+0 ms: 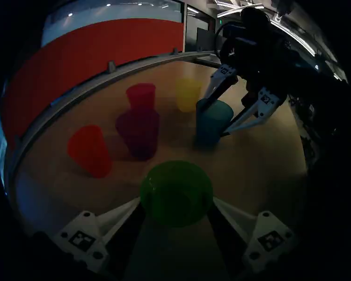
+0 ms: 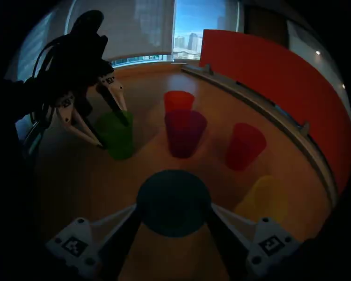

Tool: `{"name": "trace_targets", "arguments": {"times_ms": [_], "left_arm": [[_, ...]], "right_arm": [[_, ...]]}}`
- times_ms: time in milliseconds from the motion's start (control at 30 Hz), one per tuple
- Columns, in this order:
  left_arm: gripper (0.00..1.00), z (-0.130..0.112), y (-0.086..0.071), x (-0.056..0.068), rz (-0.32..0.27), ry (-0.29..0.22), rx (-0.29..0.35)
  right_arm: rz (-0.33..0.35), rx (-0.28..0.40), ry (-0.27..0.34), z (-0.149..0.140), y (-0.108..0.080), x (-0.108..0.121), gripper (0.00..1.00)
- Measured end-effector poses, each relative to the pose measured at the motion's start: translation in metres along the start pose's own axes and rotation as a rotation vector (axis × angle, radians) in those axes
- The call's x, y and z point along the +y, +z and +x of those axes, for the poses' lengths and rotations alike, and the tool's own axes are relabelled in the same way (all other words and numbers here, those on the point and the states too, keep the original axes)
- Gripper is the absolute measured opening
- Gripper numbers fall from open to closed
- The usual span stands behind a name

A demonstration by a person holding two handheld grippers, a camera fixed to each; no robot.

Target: Pour water

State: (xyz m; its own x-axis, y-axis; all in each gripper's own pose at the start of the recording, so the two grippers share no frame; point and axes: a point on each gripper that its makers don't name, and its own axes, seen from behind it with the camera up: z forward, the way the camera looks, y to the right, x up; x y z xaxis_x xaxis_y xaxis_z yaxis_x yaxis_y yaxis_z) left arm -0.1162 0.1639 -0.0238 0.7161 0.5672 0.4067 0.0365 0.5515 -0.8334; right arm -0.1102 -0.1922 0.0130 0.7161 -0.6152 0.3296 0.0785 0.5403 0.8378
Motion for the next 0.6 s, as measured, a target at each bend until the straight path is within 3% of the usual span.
{"name": "trace_targets", "arguments": {"times_ms": [267,400,600], "left_arm": [[0.83,0.0007,0.0011,0.0001,-0.001,0.0,-0.005],[0.84,-0.0003,0.0004,0.0011,-0.004,-0.004,-0.011],[0.94,-0.0017,0.0012,0.0012,-0.006,-0.028,-0.019]], "right_arm": [[-0.001,-0.008,0.006,-0.0047,-0.0009,-0.0011,0.91],[0.003,-0.014,0.01,-0.0059,-0.001,-0.002,0.96],[0.002,-0.013,0.014,-0.0062,-0.0022,-0.0032,0.98]]}}
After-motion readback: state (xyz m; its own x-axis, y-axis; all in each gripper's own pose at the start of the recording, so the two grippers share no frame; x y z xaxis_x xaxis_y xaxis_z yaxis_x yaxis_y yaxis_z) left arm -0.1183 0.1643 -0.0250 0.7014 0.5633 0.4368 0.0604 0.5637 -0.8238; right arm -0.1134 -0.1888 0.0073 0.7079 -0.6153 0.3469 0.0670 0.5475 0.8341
